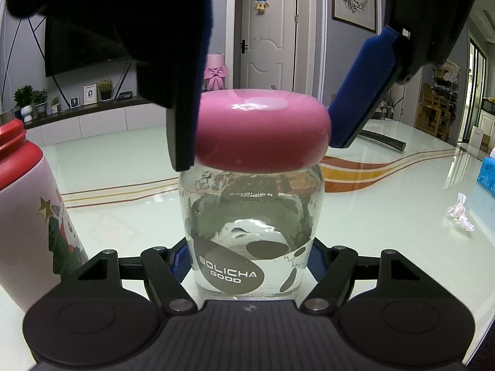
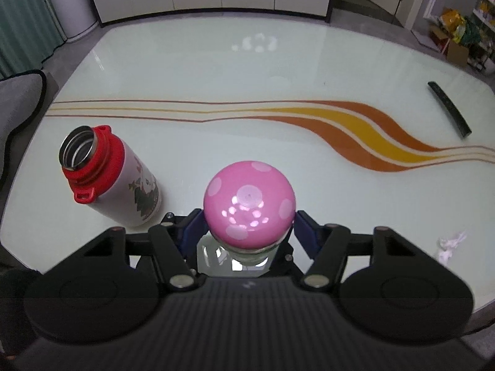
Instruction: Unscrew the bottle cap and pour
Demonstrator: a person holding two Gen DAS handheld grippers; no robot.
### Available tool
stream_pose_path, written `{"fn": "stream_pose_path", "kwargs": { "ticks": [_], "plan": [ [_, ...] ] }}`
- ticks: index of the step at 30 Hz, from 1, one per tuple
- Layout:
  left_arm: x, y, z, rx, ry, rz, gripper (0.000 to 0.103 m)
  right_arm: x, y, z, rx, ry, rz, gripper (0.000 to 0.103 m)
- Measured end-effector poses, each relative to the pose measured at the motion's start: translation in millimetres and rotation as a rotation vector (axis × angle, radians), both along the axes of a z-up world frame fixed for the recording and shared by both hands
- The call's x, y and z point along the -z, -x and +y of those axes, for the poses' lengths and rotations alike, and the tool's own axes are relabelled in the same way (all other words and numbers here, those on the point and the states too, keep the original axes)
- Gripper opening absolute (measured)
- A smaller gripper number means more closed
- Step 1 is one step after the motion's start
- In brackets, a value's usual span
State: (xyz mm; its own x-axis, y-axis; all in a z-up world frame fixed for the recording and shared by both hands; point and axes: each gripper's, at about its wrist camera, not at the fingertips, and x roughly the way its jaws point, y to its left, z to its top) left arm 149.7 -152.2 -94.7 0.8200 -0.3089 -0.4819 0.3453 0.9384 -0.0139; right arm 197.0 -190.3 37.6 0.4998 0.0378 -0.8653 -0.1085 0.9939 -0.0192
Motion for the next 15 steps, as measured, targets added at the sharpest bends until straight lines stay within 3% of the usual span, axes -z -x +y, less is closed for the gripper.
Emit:
{"fn": "stream_pose_path", "kwargs": {
  "ticks": [5, 15],
  "plan": [
    [0, 0, 0, -0.001, 0.003, 0.001, 0.074, 5, 7, -3, -0.145, 0.042, -0.043, 0.063],
    [0, 2, 2, -0.001, 0.001, -0.003, 0.074, 3, 4, -19, -0.468, 0.042, -0.048, 0.062]
  ]
}}
